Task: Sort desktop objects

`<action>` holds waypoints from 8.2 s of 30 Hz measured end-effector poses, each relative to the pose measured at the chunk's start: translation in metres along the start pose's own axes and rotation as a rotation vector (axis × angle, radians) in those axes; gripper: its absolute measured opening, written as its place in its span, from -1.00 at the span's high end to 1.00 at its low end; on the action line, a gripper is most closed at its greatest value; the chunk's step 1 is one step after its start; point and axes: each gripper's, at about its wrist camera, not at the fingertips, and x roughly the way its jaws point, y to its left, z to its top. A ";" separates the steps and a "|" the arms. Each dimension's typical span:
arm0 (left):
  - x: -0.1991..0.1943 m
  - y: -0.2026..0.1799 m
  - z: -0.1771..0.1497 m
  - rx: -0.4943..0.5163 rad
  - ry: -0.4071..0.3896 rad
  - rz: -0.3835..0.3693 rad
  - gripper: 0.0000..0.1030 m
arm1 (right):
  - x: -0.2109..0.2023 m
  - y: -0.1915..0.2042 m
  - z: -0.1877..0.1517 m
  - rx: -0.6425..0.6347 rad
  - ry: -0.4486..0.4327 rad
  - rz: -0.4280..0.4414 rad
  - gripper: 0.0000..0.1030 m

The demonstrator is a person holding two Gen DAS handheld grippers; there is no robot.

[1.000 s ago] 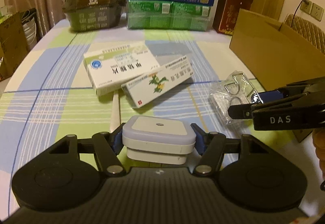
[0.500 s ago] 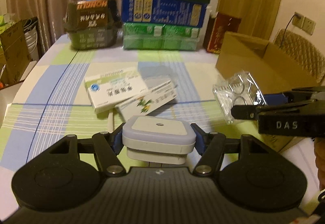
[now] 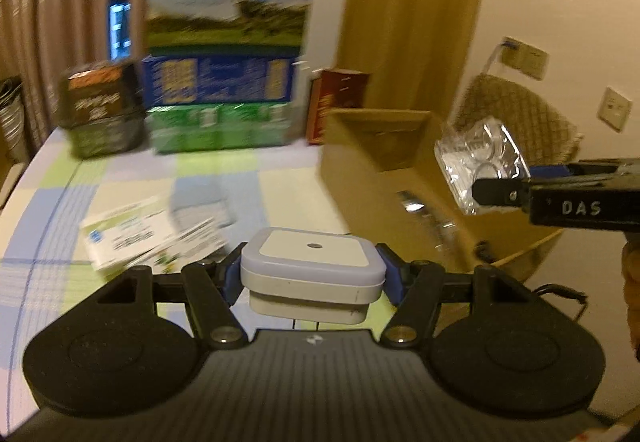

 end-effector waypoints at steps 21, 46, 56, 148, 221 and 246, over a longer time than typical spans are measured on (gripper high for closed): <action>0.067 -0.103 0.042 0.100 0.036 -0.124 -0.18 | 0.007 -0.105 -0.019 0.098 0.058 -0.081 -0.03; 0.094 -0.081 0.043 0.062 0.069 -0.095 -0.20 | 0.033 -0.109 -0.017 0.118 0.073 -0.053 -0.03; 0.076 -0.059 0.034 0.023 0.068 -0.068 -0.32 | 0.021 -0.107 -0.016 0.152 0.053 -0.021 -0.36; 0.067 0.223 -0.008 0.620 0.244 0.115 -0.98 | 0.188 0.223 -0.050 -1.305 0.003 0.337 -0.92; 0.026 0.119 -0.102 0.294 0.365 0.019 -0.33 | 0.136 0.140 -0.085 -0.019 0.557 0.236 0.15; 0.068 0.126 -0.102 0.206 0.331 0.038 -0.38 | 0.127 0.133 -0.119 0.004 0.354 0.193 0.06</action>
